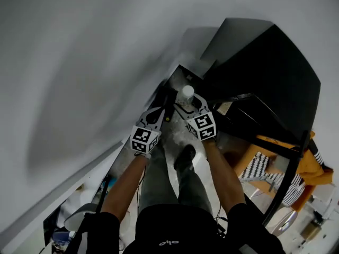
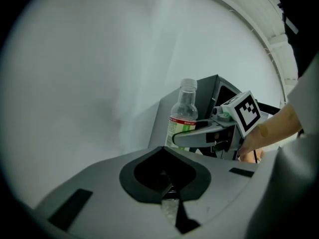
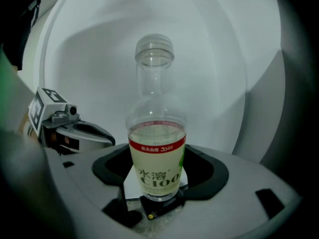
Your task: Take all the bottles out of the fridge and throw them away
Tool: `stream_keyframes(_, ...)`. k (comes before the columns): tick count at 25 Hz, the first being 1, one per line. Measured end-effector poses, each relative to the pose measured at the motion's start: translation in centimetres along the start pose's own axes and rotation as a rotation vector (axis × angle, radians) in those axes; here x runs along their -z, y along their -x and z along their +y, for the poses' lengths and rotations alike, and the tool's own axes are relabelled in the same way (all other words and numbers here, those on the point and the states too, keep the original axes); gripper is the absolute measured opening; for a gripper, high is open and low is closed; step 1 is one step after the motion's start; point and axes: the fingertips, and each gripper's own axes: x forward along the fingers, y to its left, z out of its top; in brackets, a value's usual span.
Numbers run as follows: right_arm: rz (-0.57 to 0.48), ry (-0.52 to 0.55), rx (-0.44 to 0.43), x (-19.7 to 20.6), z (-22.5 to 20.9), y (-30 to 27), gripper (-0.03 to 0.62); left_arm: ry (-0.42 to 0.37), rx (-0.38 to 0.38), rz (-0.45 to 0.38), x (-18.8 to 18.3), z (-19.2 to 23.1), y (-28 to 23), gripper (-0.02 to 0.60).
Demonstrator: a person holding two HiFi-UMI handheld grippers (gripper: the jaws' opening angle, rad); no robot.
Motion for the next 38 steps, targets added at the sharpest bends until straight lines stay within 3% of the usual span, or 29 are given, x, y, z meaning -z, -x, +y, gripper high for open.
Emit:
stream_keyframes(11,0.024,-0.116,0.064,16.2,-2.1,-11.7,0.318,0.031,0.032,0.084,14.0,5.9,-6.9,0.006)
stream_keyframes(17,0.054,-0.148,0.076,22.6,-2.3,-16.1,0.318,0.025,0.043,0.115,18.2,7.9,-8.0,0.006)
stream_keyframes(24,0.045,-0.107,0.118,24.2,-3.3,-20.0,0.319,0.002,0.047,0.115,19.3,9.4,-7.2,0.007)
stream_keyframes(29,0.098,-0.076,0.142,25.7,-4.3,-21.7,0.336,-0.006,0.035,0.126,19.7,10.8,-6.6,0.006)
stream_keyframes(38,0.058,-0.122,0.162,24.9,-2.8,-14.3,0.328,-0.011,0.039,0.127,18.5,8.2,-6.2,0.006)
